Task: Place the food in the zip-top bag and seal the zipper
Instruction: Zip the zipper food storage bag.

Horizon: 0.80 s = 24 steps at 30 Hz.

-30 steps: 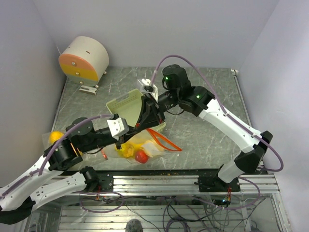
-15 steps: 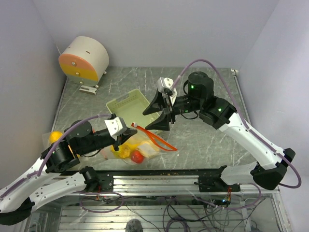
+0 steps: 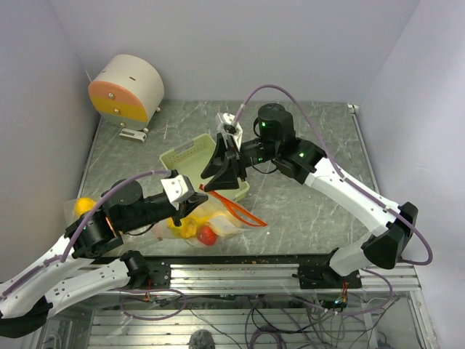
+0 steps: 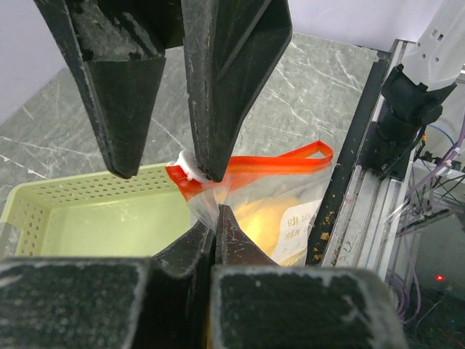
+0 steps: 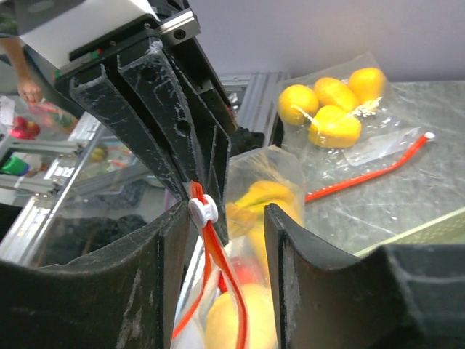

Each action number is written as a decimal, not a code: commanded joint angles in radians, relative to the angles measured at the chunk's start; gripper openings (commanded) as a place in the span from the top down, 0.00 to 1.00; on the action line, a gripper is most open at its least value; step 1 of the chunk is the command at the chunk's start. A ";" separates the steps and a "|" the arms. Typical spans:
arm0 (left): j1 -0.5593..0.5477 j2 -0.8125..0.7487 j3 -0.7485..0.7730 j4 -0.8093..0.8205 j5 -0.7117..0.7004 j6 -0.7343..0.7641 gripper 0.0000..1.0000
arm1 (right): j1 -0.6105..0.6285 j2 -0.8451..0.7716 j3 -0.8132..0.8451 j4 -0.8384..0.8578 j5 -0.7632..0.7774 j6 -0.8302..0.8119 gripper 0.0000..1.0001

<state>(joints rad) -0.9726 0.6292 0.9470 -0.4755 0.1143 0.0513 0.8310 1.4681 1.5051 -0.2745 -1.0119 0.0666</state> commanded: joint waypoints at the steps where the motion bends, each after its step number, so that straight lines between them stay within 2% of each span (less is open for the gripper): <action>1: -0.005 -0.015 -0.005 0.062 -0.022 -0.008 0.93 | -0.003 0.002 0.028 0.100 -0.102 0.084 0.58; 2: -0.005 -0.016 -0.006 0.062 -0.024 -0.008 0.93 | -0.004 0.002 0.024 0.113 -0.112 0.093 0.61; 5: -0.005 -0.018 -0.007 0.062 -0.028 -0.008 0.93 | -0.009 0.003 0.016 0.123 -0.118 0.107 0.78; 7: -0.004 -0.018 -0.009 0.060 -0.027 -0.008 0.93 | -0.013 0.012 0.014 0.123 -0.132 0.117 0.81; 11: -0.004 -0.021 -0.008 0.061 -0.033 -0.011 0.93 | -0.018 0.027 0.015 0.099 -0.152 0.129 0.70; 16: -0.003 -0.030 -0.008 0.063 -0.049 -0.011 0.93 | -0.019 0.023 -0.008 0.120 -0.162 0.162 0.62; 24: -0.003 -0.023 -0.007 0.064 -0.051 -0.013 0.93 | -0.018 0.040 -0.009 0.154 -0.157 0.199 0.57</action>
<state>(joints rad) -0.9726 0.6098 0.9375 -0.4747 0.0814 0.0483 0.8173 1.4933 1.5013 -0.1715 -1.1568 0.2283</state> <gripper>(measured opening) 0.075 0.425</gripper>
